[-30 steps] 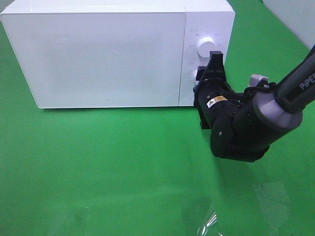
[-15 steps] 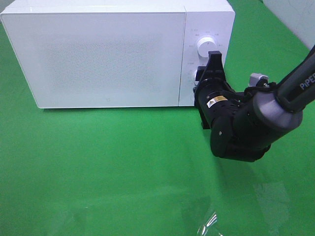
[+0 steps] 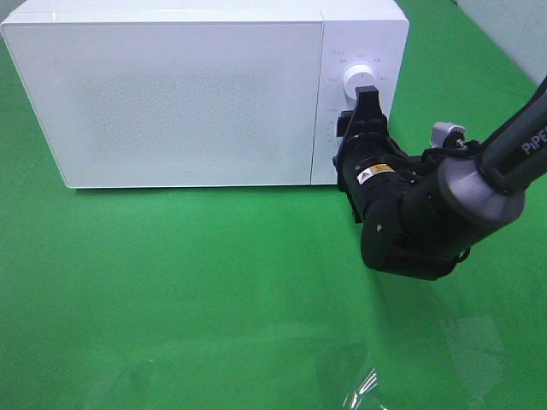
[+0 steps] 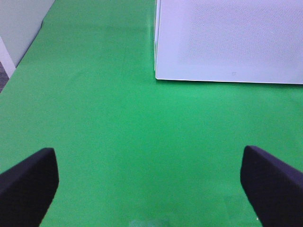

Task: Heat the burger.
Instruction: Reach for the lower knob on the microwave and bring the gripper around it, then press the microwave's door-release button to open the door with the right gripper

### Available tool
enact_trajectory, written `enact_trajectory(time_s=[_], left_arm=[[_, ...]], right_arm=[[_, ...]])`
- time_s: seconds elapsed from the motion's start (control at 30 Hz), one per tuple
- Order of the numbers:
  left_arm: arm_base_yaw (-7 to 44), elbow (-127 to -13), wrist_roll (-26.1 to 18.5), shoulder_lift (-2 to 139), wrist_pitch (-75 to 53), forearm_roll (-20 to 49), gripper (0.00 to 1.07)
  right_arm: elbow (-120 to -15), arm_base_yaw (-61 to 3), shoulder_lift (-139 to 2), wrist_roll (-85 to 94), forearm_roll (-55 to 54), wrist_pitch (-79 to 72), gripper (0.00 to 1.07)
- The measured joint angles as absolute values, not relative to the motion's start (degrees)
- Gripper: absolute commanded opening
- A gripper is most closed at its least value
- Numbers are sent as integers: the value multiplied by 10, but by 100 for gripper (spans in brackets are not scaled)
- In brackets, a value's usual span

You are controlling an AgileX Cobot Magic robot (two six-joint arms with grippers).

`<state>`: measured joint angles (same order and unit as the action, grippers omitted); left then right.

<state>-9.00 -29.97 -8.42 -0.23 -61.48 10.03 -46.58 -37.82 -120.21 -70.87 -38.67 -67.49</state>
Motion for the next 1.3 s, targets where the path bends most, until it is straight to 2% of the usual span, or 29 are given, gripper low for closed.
enact_trajectory(time_s=[0.3, 0.63, 0.77, 0.87, 0.93, 1.07, 1.27, 1.3], left_arm=[[-90, -300, -84, -2, -615, 100, 97], [-90, -300, -84, -2, -615, 100, 97], [-90, -300, -84, -2, -615, 100, 97], [-90, -300, -84, -2, -615, 100, 97], [-90, -300, -84, -2, -615, 100, 97], [-90, -300, -84, -2, -615, 100, 97], [-90, -300, -84, -2, -615, 100, 97], [-90, -300, -84, -2, -615, 100, 97]], right_arm=[[-411, -378, -1157, -658, -374, -646, 64], [-329, -378, -1063, -523, -304, -535, 64], [-321, -376, -994, -366, -295, -415, 64], [-321, -376, -981, -335, -295, -396, 64], [-320, -374, -941, -226, -293, -328, 64], [-320, -359, -914, -176, -276, -261, 65], [-322, -320, -870, -152, -192, -155, 65], [-333, -308, -853, -152, -149, -102, 65]])
